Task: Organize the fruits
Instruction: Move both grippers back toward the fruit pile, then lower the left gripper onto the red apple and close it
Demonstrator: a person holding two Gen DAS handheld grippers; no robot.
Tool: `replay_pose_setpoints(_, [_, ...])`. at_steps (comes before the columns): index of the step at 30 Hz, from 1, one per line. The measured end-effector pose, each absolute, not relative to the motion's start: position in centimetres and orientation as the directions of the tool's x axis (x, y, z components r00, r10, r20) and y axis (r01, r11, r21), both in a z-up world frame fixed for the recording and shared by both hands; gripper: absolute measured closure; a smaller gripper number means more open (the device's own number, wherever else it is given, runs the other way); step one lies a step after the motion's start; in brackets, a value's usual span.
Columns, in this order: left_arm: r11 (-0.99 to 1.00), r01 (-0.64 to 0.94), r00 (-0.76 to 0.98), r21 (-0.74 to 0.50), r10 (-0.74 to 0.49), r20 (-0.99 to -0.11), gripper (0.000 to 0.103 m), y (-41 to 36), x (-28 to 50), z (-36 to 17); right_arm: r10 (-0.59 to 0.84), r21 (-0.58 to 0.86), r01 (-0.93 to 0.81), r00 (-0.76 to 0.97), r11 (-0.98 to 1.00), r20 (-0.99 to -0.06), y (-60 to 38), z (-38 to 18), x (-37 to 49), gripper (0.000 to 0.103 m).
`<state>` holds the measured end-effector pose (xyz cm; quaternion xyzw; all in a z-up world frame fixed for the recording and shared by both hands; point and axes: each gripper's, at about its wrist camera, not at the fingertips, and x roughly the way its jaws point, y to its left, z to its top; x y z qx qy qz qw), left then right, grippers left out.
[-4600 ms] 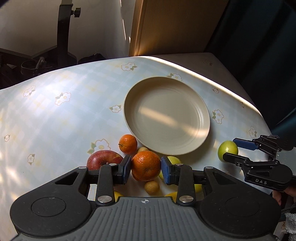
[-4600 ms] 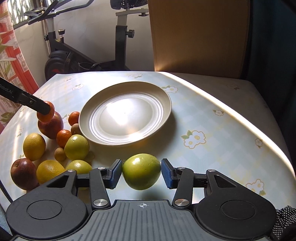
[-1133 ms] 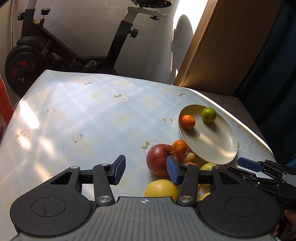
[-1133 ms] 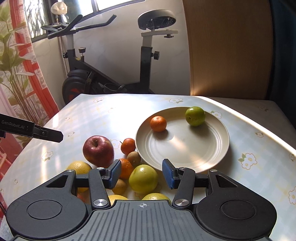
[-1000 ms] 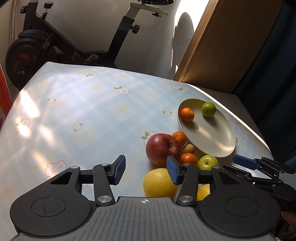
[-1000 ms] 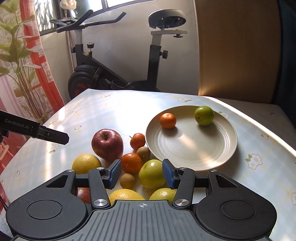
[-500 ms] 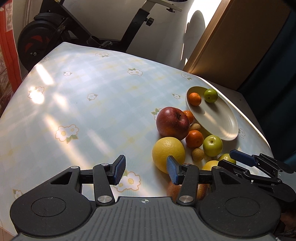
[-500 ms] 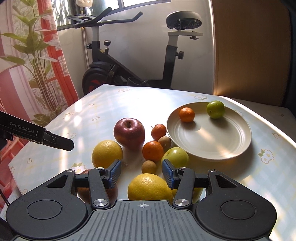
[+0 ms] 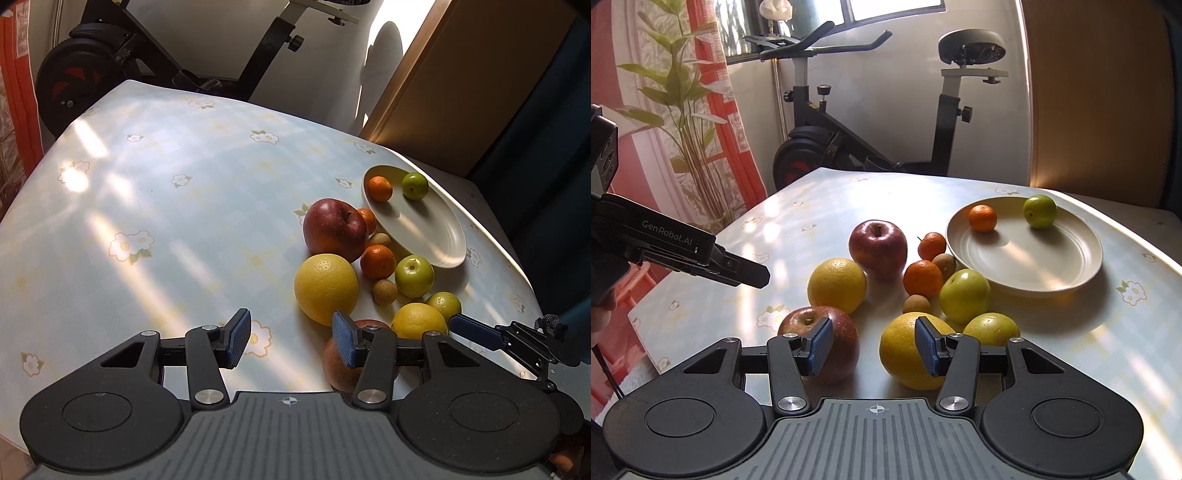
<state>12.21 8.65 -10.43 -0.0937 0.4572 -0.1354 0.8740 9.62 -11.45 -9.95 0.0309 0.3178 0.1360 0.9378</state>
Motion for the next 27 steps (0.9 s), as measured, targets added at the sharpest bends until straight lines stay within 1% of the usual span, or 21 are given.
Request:
replay_pose_setpoints(13, [0.933, 0.148, 0.541, -0.328, -0.354, -0.763, 0.052, 8.5, 12.3, -11.0, 0.307, 0.177, -0.253, 0.726, 0.951, -0.615, -10.9, -11.9, 8.3, 0.057])
replay_pose_setpoints(17, [0.915, 0.13, 0.519, -0.382, -0.391, -0.76, 0.052, 8.7, 12.9, -11.5, 0.314, 0.181, -0.26, 0.704, 0.949, -0.637, -10.7, -12.5, 8.6, 0.057])
replay_pose_setpoints(23, [0.896, 0.153, 0.482, -0.418, -0.437, -0.759, 0.052, 7.8, 13.2, -12.3, 0.346, 0.218, -0.271, 0.667, 0.938, -0.659, -10.5, -13.4, 8.9, 0.057])
replay_pose_setpoints(27, [0.882, 0.139, 0.464, -0.451, -0.46, -0.757, 0.053, 7.8, 13.6, -12.9, 0.353, 0.221, -0.278, 0.654, 0.935, -0.67, -10.2, -13.8, 9.1, 0.057])
